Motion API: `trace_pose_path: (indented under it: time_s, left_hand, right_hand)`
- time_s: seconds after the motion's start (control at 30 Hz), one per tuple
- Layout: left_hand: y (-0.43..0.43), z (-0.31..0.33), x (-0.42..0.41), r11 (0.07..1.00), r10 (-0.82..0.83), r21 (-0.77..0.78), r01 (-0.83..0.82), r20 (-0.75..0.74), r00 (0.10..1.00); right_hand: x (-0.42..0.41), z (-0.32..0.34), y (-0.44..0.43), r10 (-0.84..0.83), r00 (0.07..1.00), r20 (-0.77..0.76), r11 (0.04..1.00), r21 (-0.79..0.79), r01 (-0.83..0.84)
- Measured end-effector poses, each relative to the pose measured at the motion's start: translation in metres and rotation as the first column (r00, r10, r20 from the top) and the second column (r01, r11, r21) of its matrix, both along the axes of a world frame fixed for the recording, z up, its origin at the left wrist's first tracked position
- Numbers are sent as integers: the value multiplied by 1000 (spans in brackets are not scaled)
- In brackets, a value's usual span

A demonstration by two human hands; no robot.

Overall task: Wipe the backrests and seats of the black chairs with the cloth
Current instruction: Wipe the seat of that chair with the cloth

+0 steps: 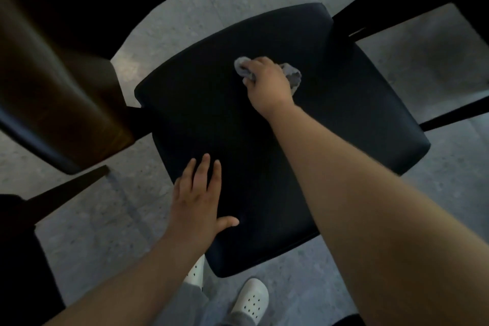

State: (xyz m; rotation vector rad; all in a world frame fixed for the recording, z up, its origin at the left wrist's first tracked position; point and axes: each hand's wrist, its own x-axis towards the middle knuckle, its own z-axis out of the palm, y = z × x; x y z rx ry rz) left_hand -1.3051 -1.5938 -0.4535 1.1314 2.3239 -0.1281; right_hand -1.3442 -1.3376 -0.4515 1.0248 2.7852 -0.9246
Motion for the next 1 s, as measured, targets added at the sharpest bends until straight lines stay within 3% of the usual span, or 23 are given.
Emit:
trace_pose_path:
  time_s: [0.07,0.17,0.27,0.37,0.6,0.83,1.0]
  left_hand:
    - [-1,1,0,999,14,37,-14,-10,1000]
    - [1,3,0,999,-13,-40,12,-16,1000]
    - [4,6,0,998,-6,-64,4,-25,1000]
    - [6,7,1,996,5,-91,-7,-23,1000]
    - [10,11,3,991,-9,-133,4,-36,999]
    - [11,12,3,991,10,-131,-15,-38,999]
    - [10,10,2,992,5,-122,-10,-42,999]
  right_hand:
    - [8,-3,-5,80,997,-3,997,6,-80]
    - [49,-3,-21,194,979,-59,978,-68,-198]
    - [115,-5,-51,256,958,-131,964,-39,-263]
    - [181,-2,-85,221,969,-113,975,-9,-223]
    - [260,16,-131,91,993,-80,983,-155,-102]
    - [181,12,-91,-159,981,-114,987,-40,155]
    - [202,-3,-133,-108,985,-133,994,4,109]
